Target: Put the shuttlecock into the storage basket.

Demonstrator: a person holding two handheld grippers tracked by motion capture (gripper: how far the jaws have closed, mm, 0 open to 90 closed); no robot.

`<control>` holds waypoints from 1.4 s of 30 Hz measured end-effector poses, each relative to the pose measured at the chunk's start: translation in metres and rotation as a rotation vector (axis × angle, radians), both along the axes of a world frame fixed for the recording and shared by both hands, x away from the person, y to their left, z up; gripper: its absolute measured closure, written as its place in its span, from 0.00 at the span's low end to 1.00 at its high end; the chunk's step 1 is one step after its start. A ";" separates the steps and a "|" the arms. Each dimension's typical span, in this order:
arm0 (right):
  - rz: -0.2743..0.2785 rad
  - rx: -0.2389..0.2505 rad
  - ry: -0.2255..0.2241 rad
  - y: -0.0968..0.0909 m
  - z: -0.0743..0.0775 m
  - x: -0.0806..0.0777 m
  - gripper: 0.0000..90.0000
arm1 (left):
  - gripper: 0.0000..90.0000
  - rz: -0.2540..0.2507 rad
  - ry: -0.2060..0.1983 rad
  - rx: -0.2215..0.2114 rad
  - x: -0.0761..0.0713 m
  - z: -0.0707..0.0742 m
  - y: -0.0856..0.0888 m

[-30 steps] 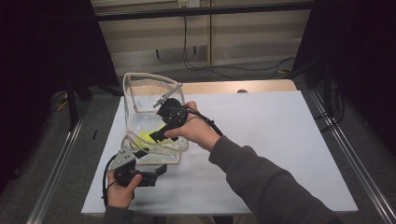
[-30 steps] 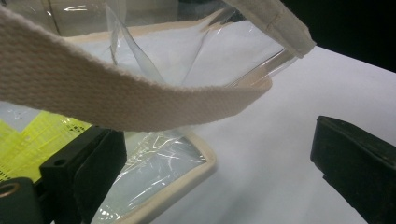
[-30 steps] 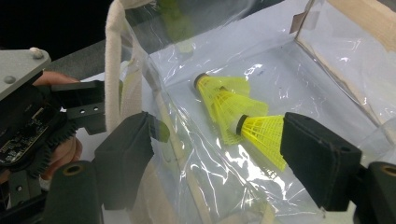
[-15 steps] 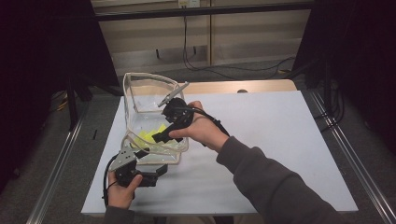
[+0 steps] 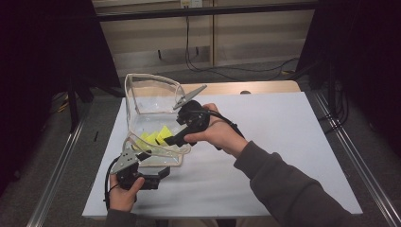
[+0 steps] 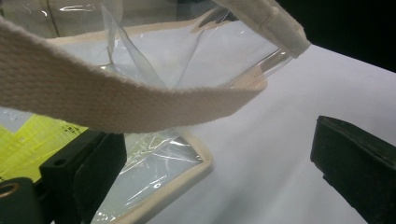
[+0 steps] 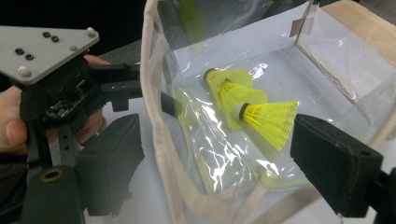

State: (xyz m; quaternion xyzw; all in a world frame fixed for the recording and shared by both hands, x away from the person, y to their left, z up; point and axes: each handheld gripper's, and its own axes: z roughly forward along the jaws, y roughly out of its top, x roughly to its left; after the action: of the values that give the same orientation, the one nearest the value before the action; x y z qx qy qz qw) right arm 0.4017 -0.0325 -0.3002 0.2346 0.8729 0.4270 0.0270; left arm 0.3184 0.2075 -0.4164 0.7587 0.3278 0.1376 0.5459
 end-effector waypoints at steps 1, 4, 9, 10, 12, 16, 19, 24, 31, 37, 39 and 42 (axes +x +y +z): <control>0.000 0.001 -0.002 -0.003 0.000 -0.001 0.18 | 0.04 0.000 0.001 0.001 0.000 0.000 0.000; 0.000 0.003 -0.011 -0.012 -0.002 -0.003 0.18 | 0.04 0.001 0.002 0.008 0.000 -0.001 -0.001; -0.009 0.014 -0.020 -0.026 -0.004 -0.006 0.18 | 0.04 0.004 -0.001 0.005 0.000 -0.001 -0.001; -0.011 0.017 -0.021 -0.029 -0.005 -0.007 0.18 | 0.04 0.003 0.001 0.007 0.000 -0.001 -0.001; -0.010 0.020 -0.021 -0.035 -0.006 -0.008 0.18 | 0.04 0.002 0.001 0.008 0.000 -0.001 -0.002; -0.020 0.025 -0.023 -0.048 -0.009 -0.009 0.18 | 0.04 -0.002 0.001 0.012 0.001 -0.001 -0.002; -0.032 0.031 -0.028 -0.057 -0.011 -0.010 0.18 | 0.04 0.001 -0.001 0.006 0.001 -0.001 -0.003; -0.053 0.046 -0.028 -0.072 -0.017 -0.012 0.18 | 0.04 -0.001 0.000 0.009 0.001 -0.001 -0.003; -0.066 0.051 -0.033 -0.089 -0.029 -0.015 0.18 | 0.04 -0.001 0.002 0.010 0.001 -0.001 -0.003; -0.071 0.052 -0.032 -0.101 -0.038 -0.019 0.18 | 0.04 -0.002 0.000 0.011 0.001 -0.001 -0.003; -0.076 0.052 -0.036 -0.104 -0.040 -0.021 0.18 | 0.04 0.001 0.000 0.010 0.001 -0.001 -0.003; -0.082 0.061 -0.038 -0.110 -0.043 -0.022 0.18 | 0.04 -0.002 0.001 0.011 0.001 -0.001 -0.003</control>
State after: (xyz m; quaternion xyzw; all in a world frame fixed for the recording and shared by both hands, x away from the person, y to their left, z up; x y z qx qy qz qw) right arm 0.3795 -0.1429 -0.3430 0.2629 0.8484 0.4563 0.0539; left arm 0.3198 0.2041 -0.4174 0.7620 0.3268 0.1386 0.5416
